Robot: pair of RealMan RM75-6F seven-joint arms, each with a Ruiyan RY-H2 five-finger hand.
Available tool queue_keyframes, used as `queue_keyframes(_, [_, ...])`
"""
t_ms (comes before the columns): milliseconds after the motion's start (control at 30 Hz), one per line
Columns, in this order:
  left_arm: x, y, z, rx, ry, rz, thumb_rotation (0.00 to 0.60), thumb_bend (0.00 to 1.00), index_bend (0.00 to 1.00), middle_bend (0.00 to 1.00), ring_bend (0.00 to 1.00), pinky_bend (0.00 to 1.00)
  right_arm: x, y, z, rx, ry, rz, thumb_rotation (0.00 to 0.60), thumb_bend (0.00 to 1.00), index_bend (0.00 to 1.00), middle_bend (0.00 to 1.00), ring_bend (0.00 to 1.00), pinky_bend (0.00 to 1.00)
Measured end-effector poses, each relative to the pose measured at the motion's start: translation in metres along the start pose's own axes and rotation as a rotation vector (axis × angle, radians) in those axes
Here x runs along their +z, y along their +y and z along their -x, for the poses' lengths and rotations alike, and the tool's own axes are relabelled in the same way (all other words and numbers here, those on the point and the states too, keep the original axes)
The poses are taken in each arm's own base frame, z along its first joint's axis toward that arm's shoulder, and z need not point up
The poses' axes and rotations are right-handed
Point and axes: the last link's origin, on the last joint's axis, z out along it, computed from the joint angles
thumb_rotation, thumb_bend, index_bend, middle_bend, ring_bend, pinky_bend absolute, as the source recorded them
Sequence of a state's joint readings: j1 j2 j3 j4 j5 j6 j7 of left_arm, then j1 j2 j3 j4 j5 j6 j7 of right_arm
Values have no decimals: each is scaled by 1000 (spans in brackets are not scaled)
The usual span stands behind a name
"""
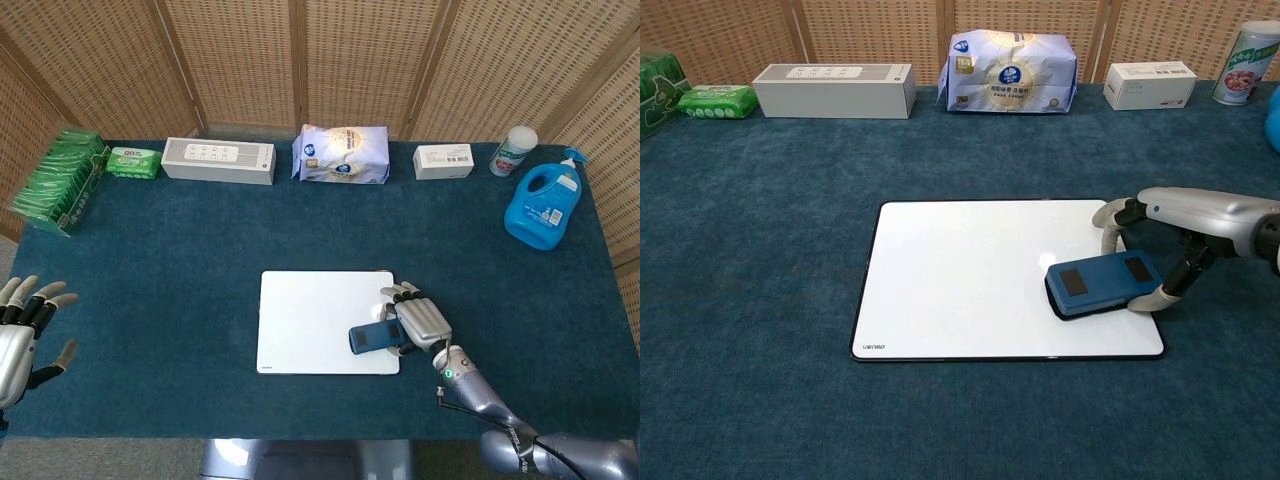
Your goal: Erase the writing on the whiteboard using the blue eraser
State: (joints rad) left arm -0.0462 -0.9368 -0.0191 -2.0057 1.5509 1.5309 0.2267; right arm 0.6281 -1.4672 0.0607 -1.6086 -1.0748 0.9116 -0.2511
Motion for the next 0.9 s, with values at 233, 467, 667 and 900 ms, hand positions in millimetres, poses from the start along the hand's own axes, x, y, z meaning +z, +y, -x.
queue_keyframes(233, [1, 0, 0, 1, -1, 1, 600, 428, 251, 206, 75, 0, -8, -4, 0, -7, 7, -15, 600, 213, 735, 139, 0, 0])
queue_keyframes(467, [1, 0, 0, 5, -1, -5, 600, 428, 251, 206, 75, 0, 6, -9, -10, -7, 20, -30, 600, 213, 735, 139, 0, 0])
queue_keyframes(667, [-1, -2, -1, 6, 2, -12, 600, 428, 251, 207, 75, 0, 23, -6, -15, -2, 17, -25, 600, 214, 736, 140, 0, 0])
queue_keyframes(900, [-2, -2, -2, 7, 5, -13, 600, 428, 251, 206, 75, 0, 26, -1, -10, 15, 14, -16, 600, 215, 732, 129, 0, 0])
